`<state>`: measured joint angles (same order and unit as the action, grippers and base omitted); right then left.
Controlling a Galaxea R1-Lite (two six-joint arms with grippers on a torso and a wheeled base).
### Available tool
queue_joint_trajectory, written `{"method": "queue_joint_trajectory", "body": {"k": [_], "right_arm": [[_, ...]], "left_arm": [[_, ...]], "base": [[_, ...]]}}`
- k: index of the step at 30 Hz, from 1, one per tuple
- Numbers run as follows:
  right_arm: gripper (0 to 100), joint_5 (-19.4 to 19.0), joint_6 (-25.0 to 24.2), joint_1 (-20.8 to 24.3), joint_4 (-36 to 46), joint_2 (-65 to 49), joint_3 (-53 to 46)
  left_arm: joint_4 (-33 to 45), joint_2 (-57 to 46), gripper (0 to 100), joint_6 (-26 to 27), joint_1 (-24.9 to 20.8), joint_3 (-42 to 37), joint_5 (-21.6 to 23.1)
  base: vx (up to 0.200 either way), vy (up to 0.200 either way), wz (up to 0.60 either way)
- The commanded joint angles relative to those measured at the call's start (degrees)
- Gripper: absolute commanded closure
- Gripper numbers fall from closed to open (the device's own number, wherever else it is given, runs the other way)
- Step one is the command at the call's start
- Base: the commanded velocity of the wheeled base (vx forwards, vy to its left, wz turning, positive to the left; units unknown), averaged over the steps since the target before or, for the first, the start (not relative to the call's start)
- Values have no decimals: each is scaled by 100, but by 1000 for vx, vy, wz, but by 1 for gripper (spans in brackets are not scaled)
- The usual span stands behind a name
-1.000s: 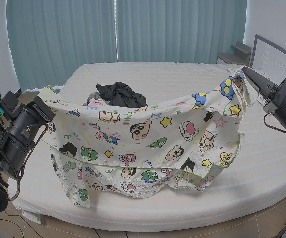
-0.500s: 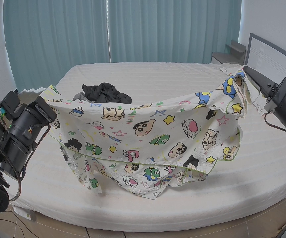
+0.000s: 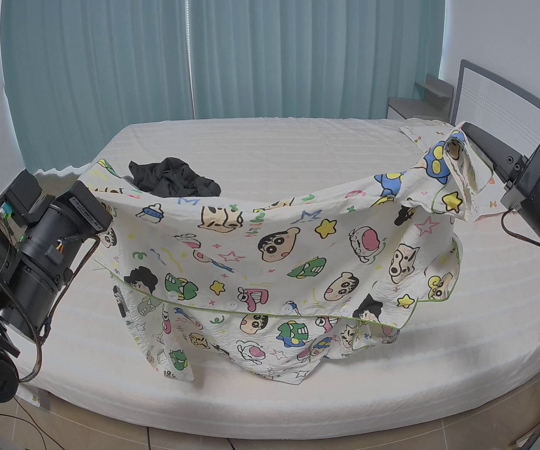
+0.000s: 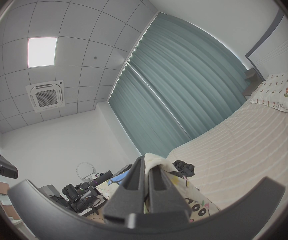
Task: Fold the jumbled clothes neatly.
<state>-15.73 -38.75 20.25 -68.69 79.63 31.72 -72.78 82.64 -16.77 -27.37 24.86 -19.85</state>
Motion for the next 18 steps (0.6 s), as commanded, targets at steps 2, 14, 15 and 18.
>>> {"method": "queue_joint_trajectory", "body": {"k": [2,14,15,18], "right_arm": [[100,-1,-1,-65,-4,0,1],[100,-18,-18,-135,-4,26,10],[100,-18,-18,-135,-4,35,18],[100,-18,-27,-135,-4,44,18]], "left_arm": [[0,15,100,-1,-5,10,-2],[-8,103,100,25,-5,37,-19],[-8,103,100,25,-5,37,-19],[-8,103,100,25,-5,37,-19]], "base": [[0,-200,0],[0,-200,0],[0,-200,0],[0,-200,0]]}}
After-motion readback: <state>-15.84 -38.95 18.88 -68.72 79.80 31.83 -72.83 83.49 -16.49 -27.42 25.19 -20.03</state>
